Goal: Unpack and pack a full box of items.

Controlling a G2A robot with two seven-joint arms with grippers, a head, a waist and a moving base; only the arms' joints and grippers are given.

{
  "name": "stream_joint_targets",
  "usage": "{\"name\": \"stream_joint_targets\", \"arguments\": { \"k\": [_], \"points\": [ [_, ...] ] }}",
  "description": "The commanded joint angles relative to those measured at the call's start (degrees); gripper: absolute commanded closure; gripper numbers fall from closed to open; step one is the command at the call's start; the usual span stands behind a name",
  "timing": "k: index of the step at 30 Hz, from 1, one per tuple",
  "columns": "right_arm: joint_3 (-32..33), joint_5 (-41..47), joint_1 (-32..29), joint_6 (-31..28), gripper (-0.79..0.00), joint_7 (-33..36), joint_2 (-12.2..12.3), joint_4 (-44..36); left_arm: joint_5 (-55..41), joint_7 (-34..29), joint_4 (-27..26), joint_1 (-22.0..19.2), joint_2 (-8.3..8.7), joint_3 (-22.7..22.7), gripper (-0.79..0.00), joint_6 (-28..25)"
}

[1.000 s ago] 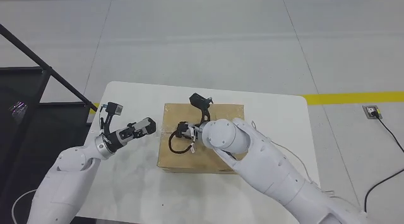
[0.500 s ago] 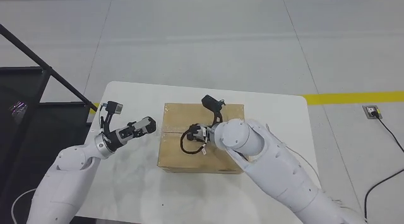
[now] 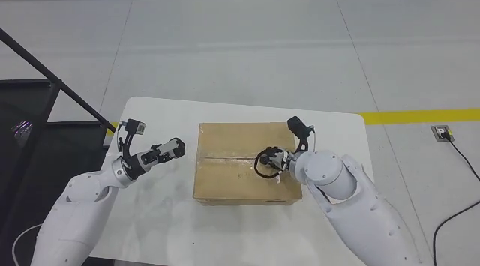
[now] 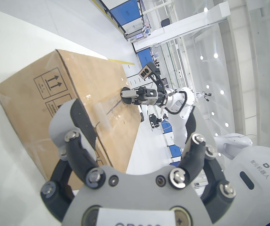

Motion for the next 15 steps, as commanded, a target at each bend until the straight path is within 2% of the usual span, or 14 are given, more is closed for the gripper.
{"name": "stream_joint_targets", "arguments": {
  "k": [1, 7, 15],
  "points": [
    [2.57, 0.39, -2.17, -0.18, 0.000, -0.31, 0.50, -2.18, 0.10, -0.05, -0.29, 0.15, 0.05, -0.15, -0.785, 0.07],
    [7.95, 1.39, -6.91, 0.07, 0.000, -1.78, 1.48, -6.32, -0.36, 0.14, -1.60, 0.47, 0.16, -0.84, -0.785, -0.04],
    [10.27, 2.36, -9.59, -0.19, 0.000, -2.96, 1.92, -7.72, -2.84, -1.00, -8.69, 2.38, 0.61, -2.87, -0.785, -1.47]
  ]
}}
